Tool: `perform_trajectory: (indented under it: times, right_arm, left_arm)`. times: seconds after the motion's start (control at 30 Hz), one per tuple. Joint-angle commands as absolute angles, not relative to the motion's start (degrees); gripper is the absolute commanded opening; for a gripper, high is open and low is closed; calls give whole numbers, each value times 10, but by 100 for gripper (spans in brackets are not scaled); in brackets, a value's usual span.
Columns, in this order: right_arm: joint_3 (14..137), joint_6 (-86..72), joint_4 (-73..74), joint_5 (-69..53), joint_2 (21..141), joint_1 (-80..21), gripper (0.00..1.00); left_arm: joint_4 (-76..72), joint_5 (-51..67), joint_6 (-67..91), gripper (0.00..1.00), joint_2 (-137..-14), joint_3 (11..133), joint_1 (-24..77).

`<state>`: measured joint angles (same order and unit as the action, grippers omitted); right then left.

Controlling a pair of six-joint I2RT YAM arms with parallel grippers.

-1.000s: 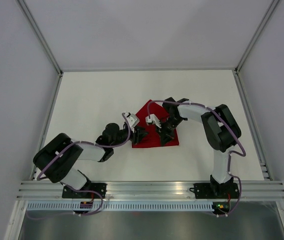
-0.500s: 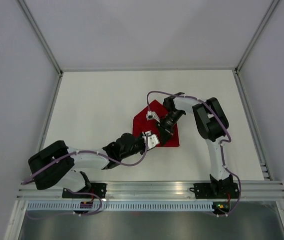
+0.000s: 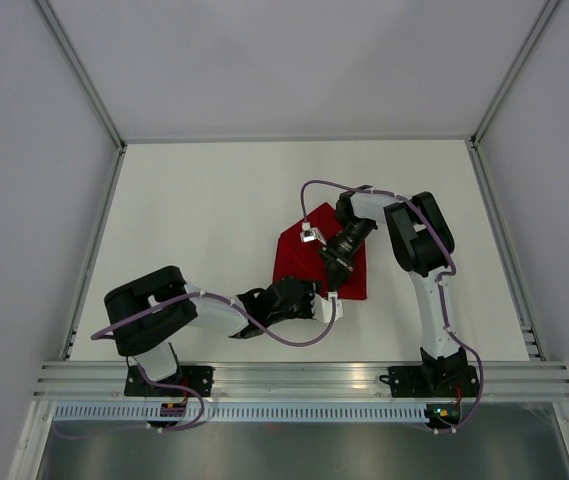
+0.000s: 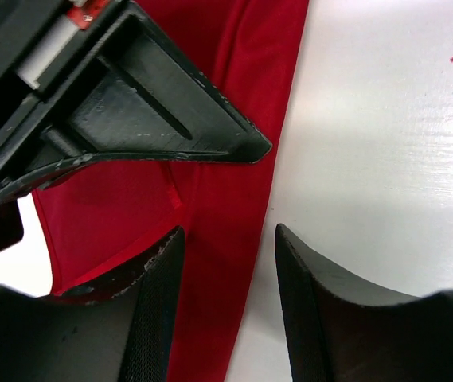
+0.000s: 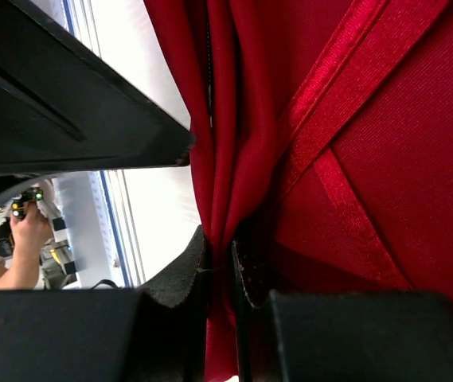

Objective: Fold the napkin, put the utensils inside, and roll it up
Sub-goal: Roll the napkin with the utensil

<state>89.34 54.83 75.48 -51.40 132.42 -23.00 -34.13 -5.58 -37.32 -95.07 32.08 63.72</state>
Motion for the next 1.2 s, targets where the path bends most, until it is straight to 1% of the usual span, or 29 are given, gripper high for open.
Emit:
perform_trajectory:
  times: [0.0, 0.17, 0.27, 0.3, 0.47, 0.53, 0.57, 0.63, 0.67, 0.87, 1.07, 1.17]
  right_arm:
    - [901, 597, 703, -439, 1361, -224, 13]
    - [917, 613, 727, -443, 1382, -216, 13]
    - [928, 622, 742, -448, 1391, -211, 13]
    - [932, 623, 745, -449, 1392, -210, 13]
    - [934, 633, 756, -451, 1397, -208, 13]
    - [937, 635, 758, -451, 1401, -208, 13]
    - [939, 637, 764, -452, 1403, -208, 13]
    - [943, 640, 768, -452, 1405, -208, 13]
    - [945, 641, 770, -453, 1407, -208, 13]
    - [950, 643, 773, -453, 1408, -208, 13]
    - [954, 647, 780, -453, 1414, -208, 13]
    - [952, 646, 779, -453, 1412, -209, 14]
  left_arm:
    - [-324, -49, -445, 55, -975, 353, 641]
    - [-267, -34, -473, 54, -1007, 376, 640]
    - [-230, -20, -473, 49, -1018, 392, 638]
    - [-221, -12, -472, 45, -1021, 397, 637]
    - [-155, 20, -462, 38, -1039, 419, 634]
    - [-147, 32, -460, 37, -1044, 423, 631]
    - [-131, 36, -456, 30, -1047, 428, 631]
    - [-120, 47, -452, 25, -1055, 432, 631]
    - [-116, 50, -448, 20, -1057, 436, 631]
    - [-88, 87, -410, 9, -1068, 457, 626]
    - [-63, 132, -366, 2, -1074, 477, 615]
    - [-48, 151, -346, 2, -1076, 488, 610]
